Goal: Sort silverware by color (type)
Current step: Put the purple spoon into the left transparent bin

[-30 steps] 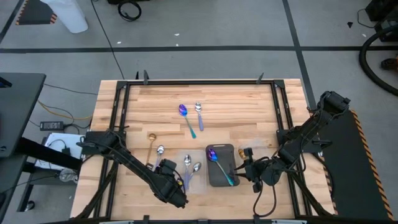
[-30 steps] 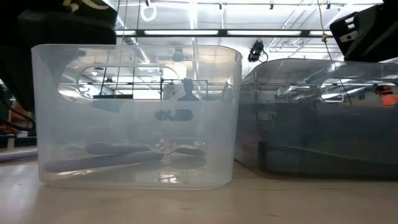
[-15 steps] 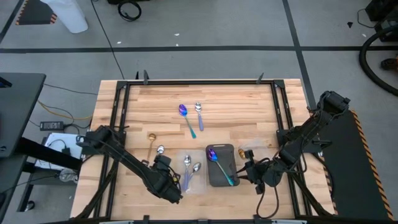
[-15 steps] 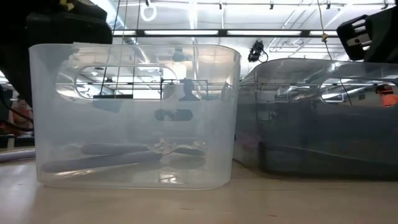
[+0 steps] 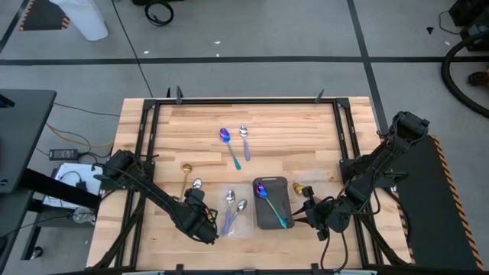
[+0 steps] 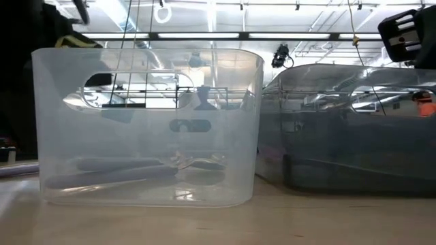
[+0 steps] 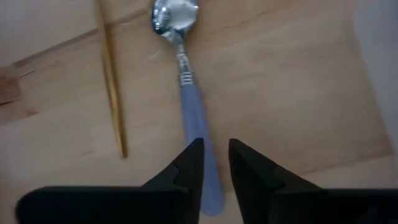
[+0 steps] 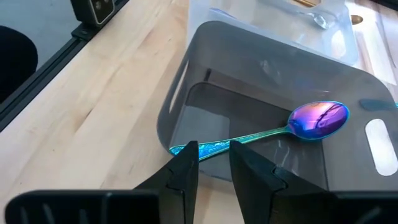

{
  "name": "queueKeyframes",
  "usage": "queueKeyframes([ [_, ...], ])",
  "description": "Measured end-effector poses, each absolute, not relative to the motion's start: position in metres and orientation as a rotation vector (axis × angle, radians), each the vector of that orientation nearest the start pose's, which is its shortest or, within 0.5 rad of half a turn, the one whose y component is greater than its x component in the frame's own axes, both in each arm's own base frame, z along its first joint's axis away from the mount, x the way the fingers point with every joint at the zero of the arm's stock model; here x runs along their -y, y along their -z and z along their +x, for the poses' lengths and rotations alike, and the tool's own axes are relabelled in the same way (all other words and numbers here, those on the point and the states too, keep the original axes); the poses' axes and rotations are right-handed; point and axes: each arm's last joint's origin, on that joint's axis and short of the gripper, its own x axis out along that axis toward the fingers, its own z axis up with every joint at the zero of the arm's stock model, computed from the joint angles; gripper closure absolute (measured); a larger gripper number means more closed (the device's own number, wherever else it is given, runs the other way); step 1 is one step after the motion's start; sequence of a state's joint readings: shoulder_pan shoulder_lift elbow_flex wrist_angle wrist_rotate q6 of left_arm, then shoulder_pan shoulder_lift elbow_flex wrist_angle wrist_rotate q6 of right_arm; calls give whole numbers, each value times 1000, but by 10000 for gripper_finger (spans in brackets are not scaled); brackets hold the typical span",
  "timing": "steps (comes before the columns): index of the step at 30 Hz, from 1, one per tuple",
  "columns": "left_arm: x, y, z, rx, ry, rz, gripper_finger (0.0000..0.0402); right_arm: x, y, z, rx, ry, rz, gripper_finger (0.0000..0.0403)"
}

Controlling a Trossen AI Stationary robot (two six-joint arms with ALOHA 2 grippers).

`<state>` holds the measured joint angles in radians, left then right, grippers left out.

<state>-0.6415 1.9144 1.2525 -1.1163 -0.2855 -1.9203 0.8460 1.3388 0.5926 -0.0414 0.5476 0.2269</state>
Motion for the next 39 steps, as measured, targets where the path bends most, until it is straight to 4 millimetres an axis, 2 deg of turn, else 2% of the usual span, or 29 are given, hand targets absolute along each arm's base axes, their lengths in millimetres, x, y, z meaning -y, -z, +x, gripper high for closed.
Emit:
queueKeyframes([
  [6, 181, -150, 256, -1125, -1177, -676, 250, -175, -172, 171, -631, -213, -304, 302],
  [11, 175, -144, 250, -1118, -1168, -704, 234, -176, -172, 170, -633, -218, -305, 302],
  [21, 152, -137, 225, -1041, -1059, -880, 246, -178, -172, 168, -632, -224, -304, 302],
  [32, 139, -129, 233, -1102, -1022, -900, 249, -176, -171, 167, -638, -198, -315, 302],
  [35, 137, -128, 234, -1123, -1013, -897, 267, -176, -171, 167, -639, -196, -313, 302],
  [39, 136, -128, 236, -1140, -991, -879, 310, -176, -170, 167, -646, -191, -306, 302],
])
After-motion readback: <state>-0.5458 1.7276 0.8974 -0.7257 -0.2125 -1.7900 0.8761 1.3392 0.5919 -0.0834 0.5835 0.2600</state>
